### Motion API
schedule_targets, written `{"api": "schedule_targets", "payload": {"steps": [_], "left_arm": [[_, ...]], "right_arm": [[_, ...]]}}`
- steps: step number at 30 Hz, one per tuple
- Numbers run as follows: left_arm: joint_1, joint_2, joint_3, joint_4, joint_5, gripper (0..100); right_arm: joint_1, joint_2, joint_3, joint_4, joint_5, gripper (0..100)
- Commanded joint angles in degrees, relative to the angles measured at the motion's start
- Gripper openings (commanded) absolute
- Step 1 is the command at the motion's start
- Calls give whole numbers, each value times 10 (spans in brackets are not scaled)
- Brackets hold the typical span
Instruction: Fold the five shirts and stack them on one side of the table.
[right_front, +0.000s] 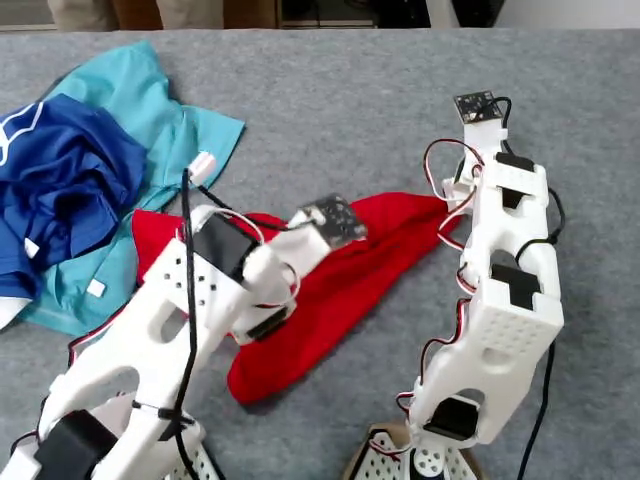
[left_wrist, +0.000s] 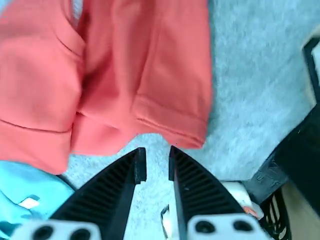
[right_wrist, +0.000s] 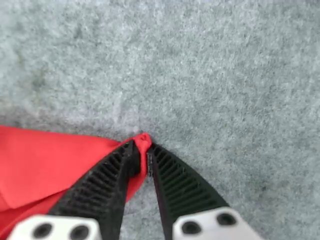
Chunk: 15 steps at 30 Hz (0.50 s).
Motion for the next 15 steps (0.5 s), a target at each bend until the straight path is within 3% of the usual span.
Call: {"api": "schedule_targets", "payload": {"steps": [1,5,15], "left_arm": [[-62,-3,35,-55,-16,88],[-102,46,57,-108,-14,156],[-69,188,33,-156,-12,217]], "right_arm": [[5,-27,-12,-10,-5,1],[5,-27,-12,-10,-5,1],[5,-27,-12,-10,-5,1]]}}
